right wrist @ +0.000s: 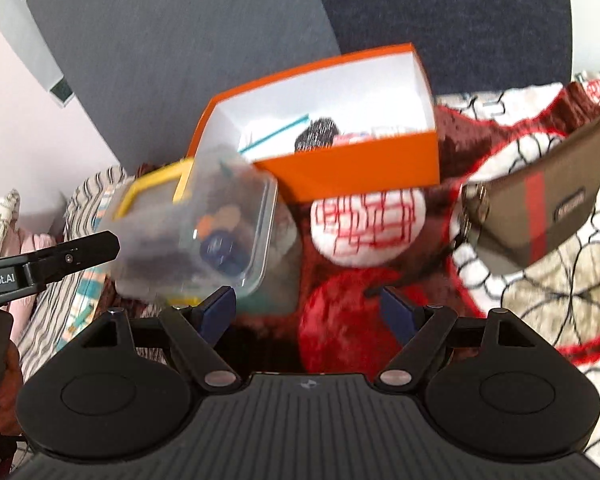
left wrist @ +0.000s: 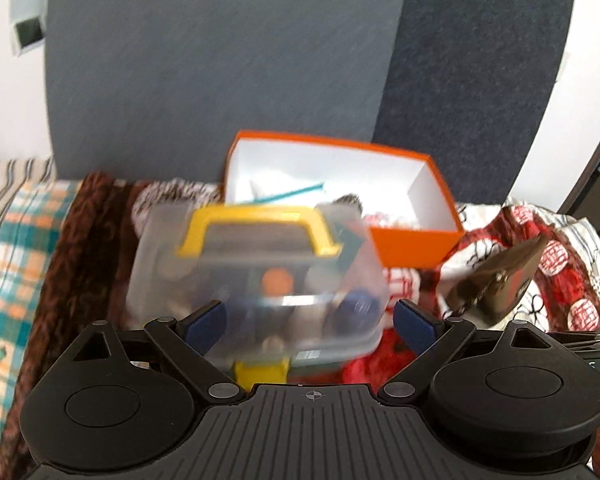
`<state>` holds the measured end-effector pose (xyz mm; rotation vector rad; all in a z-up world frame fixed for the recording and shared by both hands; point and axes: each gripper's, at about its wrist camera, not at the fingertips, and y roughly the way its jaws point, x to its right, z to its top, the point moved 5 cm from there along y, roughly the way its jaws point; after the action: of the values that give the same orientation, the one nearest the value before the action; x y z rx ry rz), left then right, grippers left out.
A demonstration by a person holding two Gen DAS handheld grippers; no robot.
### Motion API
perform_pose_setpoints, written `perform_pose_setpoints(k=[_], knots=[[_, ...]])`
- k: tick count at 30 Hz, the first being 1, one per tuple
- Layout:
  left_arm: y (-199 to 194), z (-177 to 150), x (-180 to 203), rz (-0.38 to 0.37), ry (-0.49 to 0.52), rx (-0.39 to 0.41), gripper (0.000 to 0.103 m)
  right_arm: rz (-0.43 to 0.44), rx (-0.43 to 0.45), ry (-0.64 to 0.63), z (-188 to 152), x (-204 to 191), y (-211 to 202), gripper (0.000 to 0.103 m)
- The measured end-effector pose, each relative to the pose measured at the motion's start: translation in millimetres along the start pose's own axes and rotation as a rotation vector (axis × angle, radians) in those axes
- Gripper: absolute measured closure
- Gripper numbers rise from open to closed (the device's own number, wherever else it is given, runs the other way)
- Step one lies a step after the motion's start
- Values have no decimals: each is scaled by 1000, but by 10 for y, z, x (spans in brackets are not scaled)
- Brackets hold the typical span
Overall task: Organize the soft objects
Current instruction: 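Move both open tools back over the blanket beside the plastic case, then grasp the thin black hair tie with the right tool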
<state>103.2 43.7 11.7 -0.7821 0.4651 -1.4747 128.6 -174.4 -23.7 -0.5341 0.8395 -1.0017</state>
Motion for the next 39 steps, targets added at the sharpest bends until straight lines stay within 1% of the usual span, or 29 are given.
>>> perform_pose_setpoints(k=[7,19,22,25,27,30,34,39], knots=[[-68,-334,-255,24,-53,-54,0,10,-39,-10,-247,-72,48,20],[-134,-809,-621,66,-133,-138,0,9,-74,-19,-448,-99,66,20],[-140,-920,-686,70,-152,-166,0,13,-96,-14,-521,-76,88,20],[-135,-1040,-715,56,-173,-193,0,13,-122,-21,-598,-67,119,20],[-111,-1102,-693,47,-177,-214,0,10,-134,-23,-637,-56,131,20],[-69,-1165,-660,53,-170,-235,0,10,-149,-26,-682,-44,136,20],[-23,-1228,-707,53,-192,-262,0,3,-163,-20,-687,9,155,20],[-21,-1263,-738,61,-205,-276,0,15,-232,-32,-778,9,262,20]])
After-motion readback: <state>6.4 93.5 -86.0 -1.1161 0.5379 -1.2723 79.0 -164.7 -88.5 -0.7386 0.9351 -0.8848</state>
